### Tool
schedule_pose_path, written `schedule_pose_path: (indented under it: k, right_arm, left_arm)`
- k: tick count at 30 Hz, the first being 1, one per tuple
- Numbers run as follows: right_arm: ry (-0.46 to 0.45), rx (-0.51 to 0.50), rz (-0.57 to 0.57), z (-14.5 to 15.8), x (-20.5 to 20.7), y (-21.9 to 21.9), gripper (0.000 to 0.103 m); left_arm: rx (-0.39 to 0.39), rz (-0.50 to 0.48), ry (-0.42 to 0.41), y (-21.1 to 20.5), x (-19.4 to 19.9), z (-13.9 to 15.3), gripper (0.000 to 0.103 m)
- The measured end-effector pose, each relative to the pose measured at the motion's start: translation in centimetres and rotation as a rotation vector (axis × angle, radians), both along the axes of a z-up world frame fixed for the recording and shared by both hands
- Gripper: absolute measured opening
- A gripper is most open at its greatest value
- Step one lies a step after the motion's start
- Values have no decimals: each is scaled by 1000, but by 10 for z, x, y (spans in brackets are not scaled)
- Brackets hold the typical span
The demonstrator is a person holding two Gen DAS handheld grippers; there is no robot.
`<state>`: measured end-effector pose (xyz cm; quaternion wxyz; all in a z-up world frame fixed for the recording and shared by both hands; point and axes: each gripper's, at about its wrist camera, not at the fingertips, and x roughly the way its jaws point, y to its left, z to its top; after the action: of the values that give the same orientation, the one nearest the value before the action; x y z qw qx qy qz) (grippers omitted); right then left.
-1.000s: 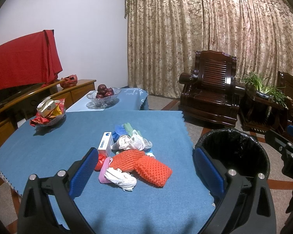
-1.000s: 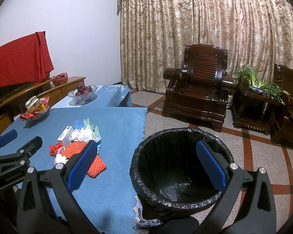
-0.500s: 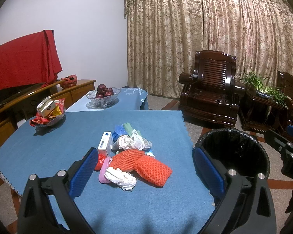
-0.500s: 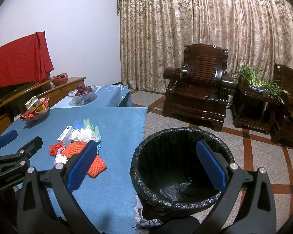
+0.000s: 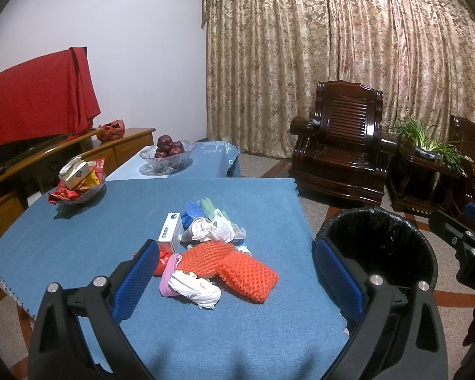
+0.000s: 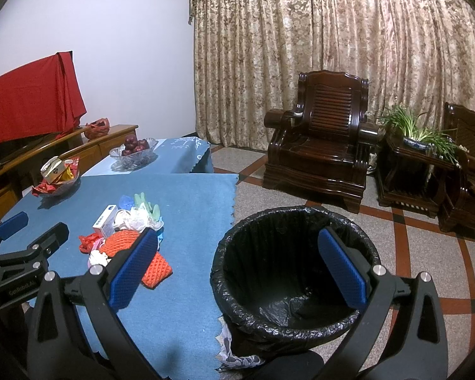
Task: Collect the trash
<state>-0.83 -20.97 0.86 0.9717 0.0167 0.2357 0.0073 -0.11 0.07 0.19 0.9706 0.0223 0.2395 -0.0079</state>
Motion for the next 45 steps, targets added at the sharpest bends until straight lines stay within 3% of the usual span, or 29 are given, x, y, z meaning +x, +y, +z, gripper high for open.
schedule_pose_path:
  k: [14, 22, 30, 36, 45]
  right_arm:
    - [4, 1, 4, -1, 0, -4, 98]
    - [9, 0, 33, -15, 19, 9, 98]
    - [25, 20, 125, -33, 46, 43, 98]
    - [55, 31, 236, -56, 76, 86, 98]
    - [186, 13, 334, -129, 127, 144, 98]
  left_arm:
    - [-4, 3, 7, -12, -3, -3, 97]
    - [-16, 18, 16, 9, 10, -16, 97]
    - [7, 126, 19, 64, 29, -29, 97]
    - [6, 217, 35, 111, 41, -47, 97]
    - [19, 246, 97, 140, 57, -80, 97]
